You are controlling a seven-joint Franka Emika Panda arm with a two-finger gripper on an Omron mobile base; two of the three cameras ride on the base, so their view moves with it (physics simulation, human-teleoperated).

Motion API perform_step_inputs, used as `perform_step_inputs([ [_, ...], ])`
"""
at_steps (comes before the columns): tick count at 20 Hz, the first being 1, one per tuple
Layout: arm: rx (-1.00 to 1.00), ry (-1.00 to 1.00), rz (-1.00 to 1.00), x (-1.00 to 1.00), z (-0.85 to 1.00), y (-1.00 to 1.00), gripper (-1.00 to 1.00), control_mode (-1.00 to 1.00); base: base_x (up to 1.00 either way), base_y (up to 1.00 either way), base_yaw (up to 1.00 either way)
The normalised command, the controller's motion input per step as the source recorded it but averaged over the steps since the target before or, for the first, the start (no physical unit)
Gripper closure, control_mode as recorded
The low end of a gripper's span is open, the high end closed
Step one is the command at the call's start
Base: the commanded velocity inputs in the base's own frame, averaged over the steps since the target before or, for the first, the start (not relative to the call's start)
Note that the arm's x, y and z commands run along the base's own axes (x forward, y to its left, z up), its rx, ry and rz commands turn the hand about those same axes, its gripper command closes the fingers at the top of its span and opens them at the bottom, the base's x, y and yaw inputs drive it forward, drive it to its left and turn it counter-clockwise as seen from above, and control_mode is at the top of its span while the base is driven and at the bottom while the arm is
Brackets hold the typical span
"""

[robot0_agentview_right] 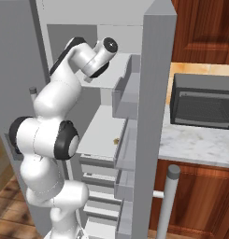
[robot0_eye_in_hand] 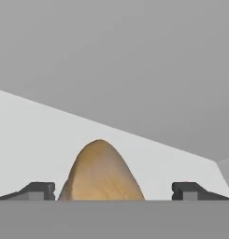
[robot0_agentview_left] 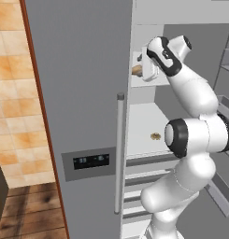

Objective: Move the mushroom and chicken breast from the top shelf to the second highest shelf to make space. Then, place the pitcher from the counter on the cleared top shelf.

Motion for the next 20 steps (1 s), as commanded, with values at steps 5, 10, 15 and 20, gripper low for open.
perform_step_inputs([
  [5, -0.07, 0.05, 0.03, 0.24, -0.28, 0.18, 1.0, -1.0, 0.0, 0.0, 0.0],
  [10, -0.06, 0.04, 0.03, 0.18, -0.23, 0.15, 1.0, -1.0, 0.0, 0.0, 0.0],
  [15, 0.0, -0.01, 0.0, 0.01, -0.1, 0.0, 1.0, -1.0, 0.0, 0.0, 0.0],
  [20, -0.01, 0.0, -0.01, -0.54, -0.36, 0.0, 1.0, -1.0, 0.0, 0.0, 0.0],
])
